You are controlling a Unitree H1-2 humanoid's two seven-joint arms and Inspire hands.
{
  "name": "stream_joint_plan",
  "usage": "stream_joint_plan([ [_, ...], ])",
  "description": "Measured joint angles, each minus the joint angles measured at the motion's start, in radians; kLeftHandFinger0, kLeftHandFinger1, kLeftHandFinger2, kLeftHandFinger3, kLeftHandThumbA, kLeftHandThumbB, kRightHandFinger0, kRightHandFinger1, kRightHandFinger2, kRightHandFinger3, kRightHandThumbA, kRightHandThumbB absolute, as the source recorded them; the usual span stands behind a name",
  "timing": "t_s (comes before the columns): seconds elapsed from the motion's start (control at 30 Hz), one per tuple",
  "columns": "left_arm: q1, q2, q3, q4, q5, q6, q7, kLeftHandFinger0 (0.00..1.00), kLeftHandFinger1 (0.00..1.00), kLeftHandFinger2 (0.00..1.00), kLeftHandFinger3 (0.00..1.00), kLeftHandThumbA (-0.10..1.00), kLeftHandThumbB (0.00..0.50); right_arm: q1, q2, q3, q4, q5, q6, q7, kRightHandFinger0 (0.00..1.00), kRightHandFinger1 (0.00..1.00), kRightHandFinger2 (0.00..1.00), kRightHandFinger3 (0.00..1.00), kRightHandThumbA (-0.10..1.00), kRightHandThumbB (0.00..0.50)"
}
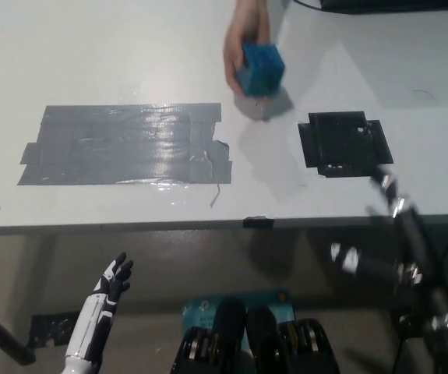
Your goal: A person hands a rubik's cube to the robot and rhe robot picks it up with its right hand and places it on the black spot on the desk infron tof it
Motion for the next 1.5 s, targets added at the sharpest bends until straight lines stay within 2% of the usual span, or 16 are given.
stream_joint_plan([
  [0.07, 0.001, -0.001, 0.000, 0.000, 0.000, -0.005, 0.000, 1.00, 1.00, 1.00, 1.00, 1.00, 0.062, -0.074, -0.002, -0.007, 0.001, -0.002, 0.023, 0.002, 1.00, 1.00, 1.00, 1.00, 0.98, 0.368],
  [0.17, 0.003, -0.004, 0.000, 0.000, 0.003, -0.010, 0.000, 1.00, 1.00, 1.00, 1.00, 1.00, 0.083, -0.176, -0.002, -0.007, 0.049, -0.002, 0.058, 0.009, 1.00, 1.00, 1.00, 1.00, 0.95, 0.356],
  [0.23, 0.002, -0.004, 0.001, 0.000, 0.003, -0.012, 0.000, 1.00, 1.00, 1.00, 1.00, 1.00, 0.083, -0.238, -0.002, -0.007, 0.111, -0.002, 0.074, 0.012, 1.00, 1.00, 1.00, 1.00, 0.97, 0.386],
  [0.33, 0.001, -0.004, 0.001, 0.000, 0.003, -0.014, 0.000, 1.00, 1.00, 1.00, 1.00, 1.00, 0.091, -0.313, -0.002, -0.006, 0.218, -0.003, 0.100, 0.014, 1.00, 1.00, 1.00, 1.00, 0.99, 0.398],
  [0.5, -0.007, -0.004, 0.002, 0.000, 0.004, -0.014, 0.000, 1.00, 1.00, 1.00, 1.00, 1.00, 0.099, -0.425, 0.010, -0.006, 0.448, -0.001, 0.126, 0.014, 1.00, 1.00, 1.00, 1.00, 0.99, 0.385],
  [0.7, -0.008, -0.004, 0.002, -0.002, 0.005, -0.013, 0.001, 1.00, 1.00, 1.00, 1.00, 1.00, 0.102, -0.504, 0.036, -0.006, 0.622, -0.002, 0.136, 0.008, 1.00, 1.00, 1.00, 1.00, 1.00, 0.414],
  [0.73, -0.007, -0.004, 0.003, -0.002, 0.005, -0.013, 0.000, 1.00, 1.00, 1.00, 1.00, 1.00, 0.107, -0.512, 0.038, -0.006, 0.642, -0.003, 0.137, 0.004, 1.00, 1.00, 1.00, 1.00, 1.00, 0.388],
  [0.77, -0.007, -0.004, 0.003, -0.002, 0.005, -0.013, 0.000, 1.00, 1.00, 1.00, 1.00, 1.00, 0.100, -0.528, 0.043, -0.007, 0.682, -0.005, 0.142, -0.006, 1.00, 1.00, 1.00, 1.00, 1.00, 0.413],
  [0.9, -0.009, -0.005, 0.003, -0.002, 0.005, -0.014, 0.001, 1.00, 1.00, 1.00, 1.00, 1.00, 0.102, -0.577, 0.053, -0.018, 0.774, -0.004, 0.151, -0.030, 1.00, 1.00, 1.00, 1.00, 1.00, 0.421],
  [1.03, -0.009, -0.004, 0.003, -0.003, 0.005, -0.012, 0.000, 1.00, 1.00, 1.00, 1.00, 1.00, 0.105, -0.612, 0.071, -0.047, 0.818, 0.001, 0.158, -0.052, 1.00, 1.00, 1.00, 1.00, 1.00, 0.423],
  [1.1, -0.009, -0.004, 0.003, -0.006, 0.005, -0.009, 0.000, 1.00, 1.00, 1.00, 1.00, 1.00, 0.087, -0.620, 0.080, -0.058, 0.838, 0.002, 0.158, -0.063, 1.00, 1.00, 1.00, 1.00, 1.00, 0.424],
  [1.23, -0.009, -0.004, 0.003, -0.006, 0.005, -0.009, 0.000, 1.00, 1.00, 1.00, 1.00, 1.00, 0.109, -0.624, 0.097, -0.069, 0.847, 0.002, 0.158, -0.082, 1.00, 1.00, 1.00, 1.00, 1.00, 0.423],
  [1.33, -0.009, -0.004, 0.003, -0.007, 0.005, -0.008, 0.000, 1.00, 1.00, 1.00, 1.00, 1.00, 0.102, -0.625, 0.105, -0.076, 0.843, 0.005, 0.158, -0.094, 1.00, 1.00, 1.00, 1.00, 1.00, 0.402],
  [1.43, -0.009, -0.004, 0.003, -0.007, 0.005, -0.008, 0.000, 1.00, 1.00, 1.00, 1.00, 1.00, 0.106, -0.625, 0.109, -0.086, 0.841, 0.015, 0.157, -0.099, 1.00, 1.00, 1.00, 1.00, 0.92, 0.395],
  [1.47, -0.009, -0.004, 0.003, -0.008, 0.005, -0.007, 0.000, 1.00, 1.00, 1.00, 1.00, 1.00, 0.102, -0.625, 0.114, -0.096, 0.841, 0.023, 0.155, -0.100, 1.00, 1.00, 1.00, 1.00, 0.84, 0.398],
  [1.5, -0.009, -0.004, 0.003, -0.008, 0.005, -0.007, 0.000, 1.00, 1.00, 1.00, 1.00, 1.00, 0.103, -0.625, 0.119, -0.105, 0.841, 0.030, 0.155, -0.103, 1.00, 1.00, 1.00, 1.00, 0.69, 0.298],
])
